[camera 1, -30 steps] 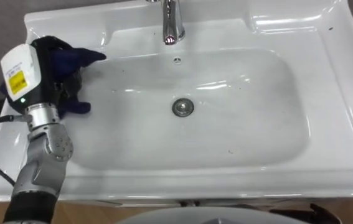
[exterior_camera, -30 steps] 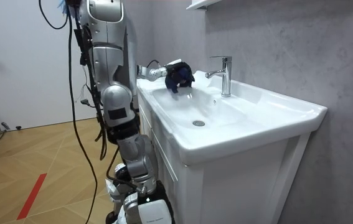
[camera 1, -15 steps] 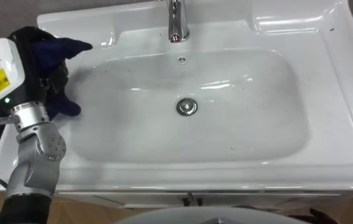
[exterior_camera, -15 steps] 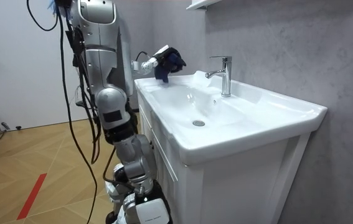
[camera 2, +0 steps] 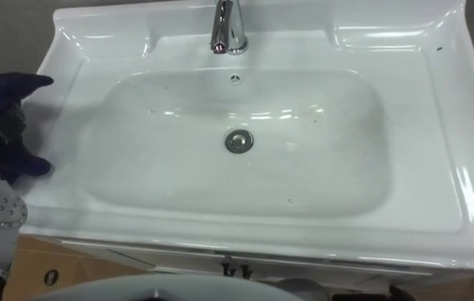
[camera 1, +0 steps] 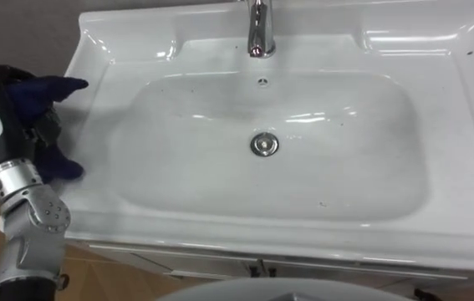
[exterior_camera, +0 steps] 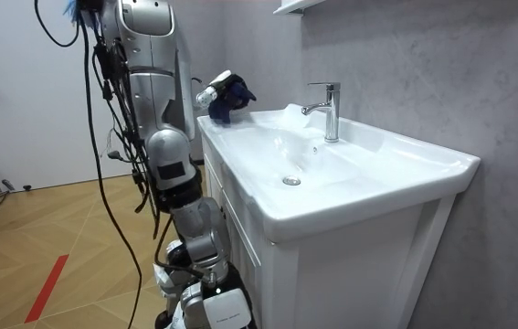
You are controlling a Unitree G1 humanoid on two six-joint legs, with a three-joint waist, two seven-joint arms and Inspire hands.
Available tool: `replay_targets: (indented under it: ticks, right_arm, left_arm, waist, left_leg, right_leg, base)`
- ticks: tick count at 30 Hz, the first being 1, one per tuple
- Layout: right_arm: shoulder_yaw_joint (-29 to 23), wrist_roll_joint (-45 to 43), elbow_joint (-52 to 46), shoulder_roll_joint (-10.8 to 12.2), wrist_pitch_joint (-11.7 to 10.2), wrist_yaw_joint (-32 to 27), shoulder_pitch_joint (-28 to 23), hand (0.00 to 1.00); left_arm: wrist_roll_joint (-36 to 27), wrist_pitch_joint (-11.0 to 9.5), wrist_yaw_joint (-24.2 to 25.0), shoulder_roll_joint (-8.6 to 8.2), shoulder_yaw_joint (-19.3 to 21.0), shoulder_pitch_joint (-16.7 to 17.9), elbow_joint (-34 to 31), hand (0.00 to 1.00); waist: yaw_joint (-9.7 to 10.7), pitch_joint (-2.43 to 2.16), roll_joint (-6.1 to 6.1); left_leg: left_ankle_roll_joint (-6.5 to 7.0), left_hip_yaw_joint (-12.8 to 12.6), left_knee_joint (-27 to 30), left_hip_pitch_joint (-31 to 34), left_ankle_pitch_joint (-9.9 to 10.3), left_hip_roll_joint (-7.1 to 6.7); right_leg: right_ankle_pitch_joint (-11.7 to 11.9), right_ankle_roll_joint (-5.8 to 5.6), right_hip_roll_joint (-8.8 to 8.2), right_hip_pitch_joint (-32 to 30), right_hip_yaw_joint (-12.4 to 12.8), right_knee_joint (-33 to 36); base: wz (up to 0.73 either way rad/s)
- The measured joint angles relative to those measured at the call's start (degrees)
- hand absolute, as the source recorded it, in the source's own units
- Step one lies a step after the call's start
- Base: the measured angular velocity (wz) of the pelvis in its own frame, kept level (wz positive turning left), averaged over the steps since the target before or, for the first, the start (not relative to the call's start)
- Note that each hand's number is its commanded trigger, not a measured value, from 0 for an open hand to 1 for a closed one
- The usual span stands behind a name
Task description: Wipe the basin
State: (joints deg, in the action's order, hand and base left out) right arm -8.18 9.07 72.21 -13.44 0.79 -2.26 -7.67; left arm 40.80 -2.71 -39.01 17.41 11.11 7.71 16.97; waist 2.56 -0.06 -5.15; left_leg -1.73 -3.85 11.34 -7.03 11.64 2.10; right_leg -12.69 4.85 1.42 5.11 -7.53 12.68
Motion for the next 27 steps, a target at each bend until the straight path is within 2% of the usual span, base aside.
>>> replay_targets:
  ticks: [9,15,20,27]
  right_arm:
    - [0.1,-0.6,-0.4,-0.1,0.1,0.0,0.0,0.0]
    - [0.1,-0.2,-0.4,-0.1,0.0,0.5,-0.2,0.0]
    - [0.1,-0.2,-0.4,-0.1,-0.8,0.5,-0.1,0.0]
    - [0.2,-0.5,0.2,-0.3,-1.4,0.6,-0.4,0.0]
  left_arm:
    - [0.0,0.3,0.0,-0.21,-0.5,0.9,0.0,1.0]
    - [0.1,0.4,1.4,-0.24,-2.3,1.2,0.1,1.0]
    - [0.1,0.3,1.6,-1.06,-4.9,1.3,0.1,1.0]
    - [2.0,0.1,1.7,-1.07,-5.6,1.3,0.1,1.0]
  waist:
    - [0.4,0.06,-0.24]
    - [0.5,0.2,-0.41]
    - [1.6,0.31,-0.71]
    - [2.3,0.44,-0.82]
  left_leg:
    - [0.0,0.0,0.0,0.1,0.0,-0.1]
    - [0.0,0.0,-0.1,0.1,0.0,-0.14]
    - [0.01,0.0,-0.1,0.4,0.0,-0.3]
    - [0.02,-0.1,-0.2,0.4,0.0,-0.52]
  right_leg:
    - [0.0,-0.09,-0.12,0.0,-0.1,0.0]
    - [0.0,-0.13,-0.16,-0.1,-0.1,-0.1]
    - [0.2,-0.38,-0.23,0.0,-0.1,-0.7]
    - [0.1,-0.56,-0.34,-0.1,0.5,-1.0]
  base:
    - [0.0]
    - [0.0]
    - [0.02]
    - [-0.05]
